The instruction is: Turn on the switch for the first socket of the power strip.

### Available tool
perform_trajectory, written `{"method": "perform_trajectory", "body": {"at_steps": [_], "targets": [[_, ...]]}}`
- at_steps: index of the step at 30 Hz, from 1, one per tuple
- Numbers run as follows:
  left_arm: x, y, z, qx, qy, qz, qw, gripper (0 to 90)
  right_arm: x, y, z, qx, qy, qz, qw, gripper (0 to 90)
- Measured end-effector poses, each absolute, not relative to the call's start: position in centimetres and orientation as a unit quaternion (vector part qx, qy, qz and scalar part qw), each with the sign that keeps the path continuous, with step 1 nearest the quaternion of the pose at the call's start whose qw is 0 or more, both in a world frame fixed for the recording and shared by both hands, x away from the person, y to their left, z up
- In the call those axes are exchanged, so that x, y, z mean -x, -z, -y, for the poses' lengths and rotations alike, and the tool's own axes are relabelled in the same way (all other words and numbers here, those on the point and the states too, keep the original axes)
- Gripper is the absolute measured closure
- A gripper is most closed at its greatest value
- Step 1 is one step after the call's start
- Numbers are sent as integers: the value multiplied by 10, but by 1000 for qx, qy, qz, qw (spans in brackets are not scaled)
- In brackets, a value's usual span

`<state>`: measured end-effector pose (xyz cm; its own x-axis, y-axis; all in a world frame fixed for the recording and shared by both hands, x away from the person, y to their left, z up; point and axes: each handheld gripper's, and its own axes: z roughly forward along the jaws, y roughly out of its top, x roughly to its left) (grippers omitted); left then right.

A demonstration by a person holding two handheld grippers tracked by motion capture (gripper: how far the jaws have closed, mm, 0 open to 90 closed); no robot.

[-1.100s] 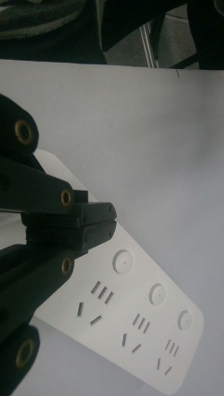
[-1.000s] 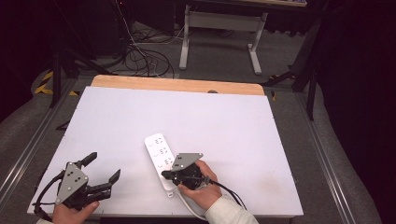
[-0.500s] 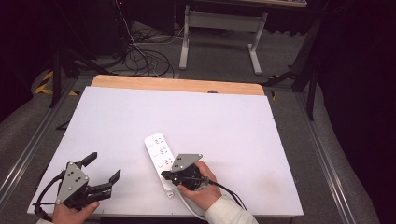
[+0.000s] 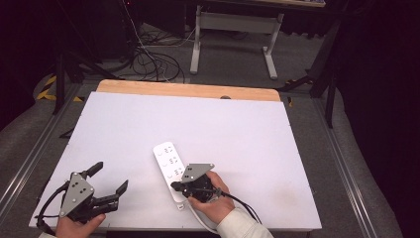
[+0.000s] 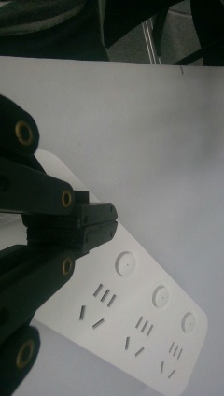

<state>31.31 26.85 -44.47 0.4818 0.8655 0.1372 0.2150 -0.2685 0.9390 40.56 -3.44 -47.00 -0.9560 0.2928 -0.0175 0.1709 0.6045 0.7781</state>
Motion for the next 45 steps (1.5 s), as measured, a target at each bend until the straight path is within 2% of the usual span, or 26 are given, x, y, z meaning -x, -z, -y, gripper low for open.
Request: {"method": "perform_trajectory", "body": {"at_steps": [24,27,31,45], "targets": [[-313,445,-268,-719,-343,-376,473,125,-405,471,34,-138,-422,-893,68,900],[-313,444,-269,-720,-344,-375,473,126,-407,471,33,-142,-422,-892,81,900],[-313,445,-268,-718,-343,-377,474,126,-408,472,35,-147,-427,-890,71,900],[-313,445,-269,-719,-345,-375,472,126,-404,472,32,-136,-420,-893,87,900]]}}
